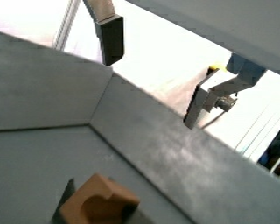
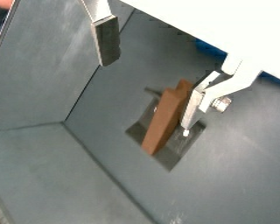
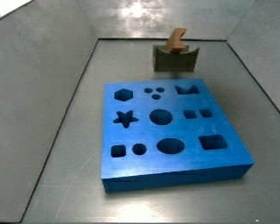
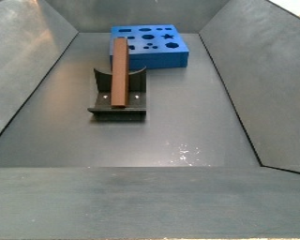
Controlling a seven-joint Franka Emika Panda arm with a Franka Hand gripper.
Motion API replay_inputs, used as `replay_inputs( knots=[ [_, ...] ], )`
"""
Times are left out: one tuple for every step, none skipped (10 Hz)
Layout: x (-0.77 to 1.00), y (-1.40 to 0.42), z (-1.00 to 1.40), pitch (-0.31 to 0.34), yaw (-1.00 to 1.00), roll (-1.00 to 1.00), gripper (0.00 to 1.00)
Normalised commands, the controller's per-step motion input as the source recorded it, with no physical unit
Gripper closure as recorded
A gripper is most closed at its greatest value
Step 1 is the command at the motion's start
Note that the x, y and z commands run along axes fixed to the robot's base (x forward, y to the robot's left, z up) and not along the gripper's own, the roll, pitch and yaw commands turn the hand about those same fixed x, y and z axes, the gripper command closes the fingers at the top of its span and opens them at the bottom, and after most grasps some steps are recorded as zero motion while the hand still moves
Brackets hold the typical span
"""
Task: Pick up the arch object. Move up. Place the arch object on the fixture. Regrasp the arch object. Rotate the arch object. Move to above the board. Insert the arch object.
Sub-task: Regrasp the arch object.
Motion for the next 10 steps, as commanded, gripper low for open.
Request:
replay_inputs(
  knots=[
    [0.29,-0.07,-0.02,0.226,0.27,0.76,0.00],
    [0.34,-0.07,-0.02,0.172,0.29,0.55,0.00],
    [0.38,-0.07,-0.02,0.135,0.29,0.40,0.00],
    [0.42,-0.06,-0.01,0.098,0.29,0.26,0.00],
    [0.44,-0.05,-0.01,0.046,0.27,0.18,0.00],
    [0.43,-0.06,-0.01,0.017,0.25,0.16,0.00],
    [0.43,-0.07,-0.02,0.005,0.22,0.16,0.00],
    [0.42,-0.07,-0.02,0.005,0.18,0.16,0.00],
    [0.42,-0.06,-0.02,0.005,0.15,0.16,0.00],
    [0.42,-0.06,-0.02,0.006,0.14,0.16,0.00]
  ],
)
